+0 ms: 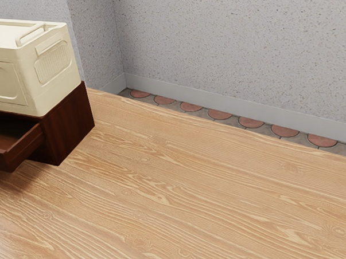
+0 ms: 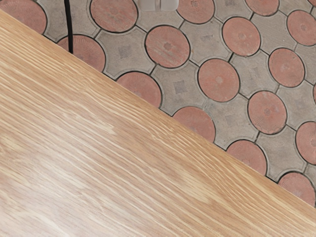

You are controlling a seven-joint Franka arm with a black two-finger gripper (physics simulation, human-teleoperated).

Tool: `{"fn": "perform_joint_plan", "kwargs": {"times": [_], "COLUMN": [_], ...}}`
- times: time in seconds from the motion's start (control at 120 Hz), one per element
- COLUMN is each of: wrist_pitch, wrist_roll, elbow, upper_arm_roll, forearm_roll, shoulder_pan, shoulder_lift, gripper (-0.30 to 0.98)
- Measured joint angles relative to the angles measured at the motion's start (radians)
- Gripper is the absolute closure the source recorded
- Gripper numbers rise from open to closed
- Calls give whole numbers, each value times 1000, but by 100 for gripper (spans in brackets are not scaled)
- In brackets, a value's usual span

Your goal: Push the drawer handle with one arm to close the drawer

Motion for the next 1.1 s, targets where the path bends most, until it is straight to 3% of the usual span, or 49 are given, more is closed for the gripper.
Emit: {"fn": "perform_joint_plan", "kwargs": {"times": [0.25, 0.458, 0.85, 1.1], "wrist_pitch": [163, 287, 396, 496], "wrist_roll": [60, 95, 132, 144], "elbow": [-36, -54, -34, -33], "upper_arm_roll": [42, 109, 156, 237], "forearm_roll": [21, -1, 2, 0], "shoulder_pan": [-40, -78, -87, -181], "shoulder_lift": [0, 5, 73, 89], "gripper": [79, 79, 79, 79]}}
